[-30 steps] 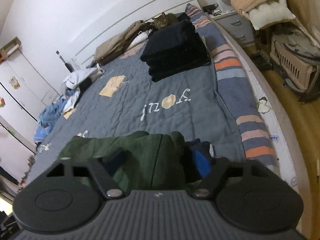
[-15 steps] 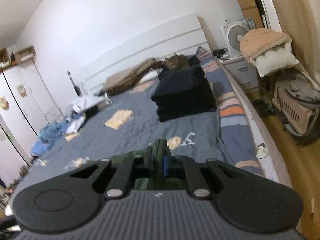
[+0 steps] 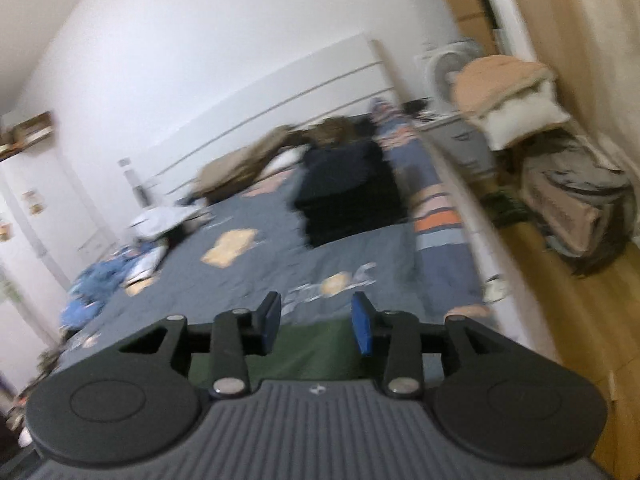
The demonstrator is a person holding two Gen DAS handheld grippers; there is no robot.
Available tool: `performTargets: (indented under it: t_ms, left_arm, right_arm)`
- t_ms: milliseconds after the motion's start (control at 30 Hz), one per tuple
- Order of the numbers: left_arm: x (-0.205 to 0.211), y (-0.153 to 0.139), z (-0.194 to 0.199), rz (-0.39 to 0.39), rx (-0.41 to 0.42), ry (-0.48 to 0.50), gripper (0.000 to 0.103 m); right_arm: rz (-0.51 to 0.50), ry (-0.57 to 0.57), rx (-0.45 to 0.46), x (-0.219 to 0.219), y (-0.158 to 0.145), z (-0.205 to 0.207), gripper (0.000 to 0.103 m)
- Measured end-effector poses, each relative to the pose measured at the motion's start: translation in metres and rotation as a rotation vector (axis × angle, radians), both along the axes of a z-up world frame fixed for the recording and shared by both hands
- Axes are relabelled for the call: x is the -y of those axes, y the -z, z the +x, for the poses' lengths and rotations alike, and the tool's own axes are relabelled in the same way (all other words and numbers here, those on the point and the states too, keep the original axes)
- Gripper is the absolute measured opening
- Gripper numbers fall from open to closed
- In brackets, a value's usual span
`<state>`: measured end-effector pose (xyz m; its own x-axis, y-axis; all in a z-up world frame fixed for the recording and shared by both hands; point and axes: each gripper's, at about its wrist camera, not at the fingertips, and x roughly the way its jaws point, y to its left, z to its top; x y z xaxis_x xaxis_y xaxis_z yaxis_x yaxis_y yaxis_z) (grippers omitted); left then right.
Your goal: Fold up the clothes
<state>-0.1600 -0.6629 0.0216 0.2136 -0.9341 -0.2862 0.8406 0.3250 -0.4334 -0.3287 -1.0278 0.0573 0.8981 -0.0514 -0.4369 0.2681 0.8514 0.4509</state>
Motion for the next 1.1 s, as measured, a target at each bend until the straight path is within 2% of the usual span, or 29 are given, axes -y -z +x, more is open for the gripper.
performTargets:
  t_ms: [100,233,300,433,500,767,867,967,1100]
  left_arm:
    - [-0.001,-0.001,-0.003,-0.004,0.002,0.008,0.079]
    - [0.0,-0.002,-0.007,-0.013,-0.007,0.025,0.08]
    - [0.0,-0.002,-0.009,-0.02,-0.013,0.037,0.081]
    - [0.002,0.0,-0.01,-0.059,-0.056,0.087,0.083]
    - [0.008,0.006,-0.007,-0.082,-0.108,0.13,0.084]
    - [0.041,0.032,0.008,-0.163,-0.342,0.299,0.085]
    - [0.061,0.042,0.019,-0.136,-0.4,0.327,0.089]
    - [0.077,0.049,0.034,-0.089,-0.41,0.305,0.089]
    - [0.082,0.052,0.06,-0.109,-0.431,0.236,0.089]
  right_arm:
    - [0.043,-0.099,0.034,-0.033,0.006,-0.026,0.047]
    - [0.153,-0.184,0.039,-0.067,0.034,-0.05,0.048]
    - [0.2,-0.191,0.045,-0.072,0.05,-0.059,0.048]
    - [0.286,-0.147,0.084,-0.056,0.077,-0.07,0.047]
    - [0.34,-0.137,0.12,-0.045,0.085,-0.074,0.047]
    - [0.317,-0.153,0.182,-0.046,0.092,-0.077,0.047]
    - [0.322,-0.163,0.194,-0.042,0.096,-0.082,0.047]
    - [0.3,-0.177,0.195,-0.042,0.098,-0.086,0.047]
    - [0.313,-0.18,0.221,-0.038,0.103,-0.089,0.047]
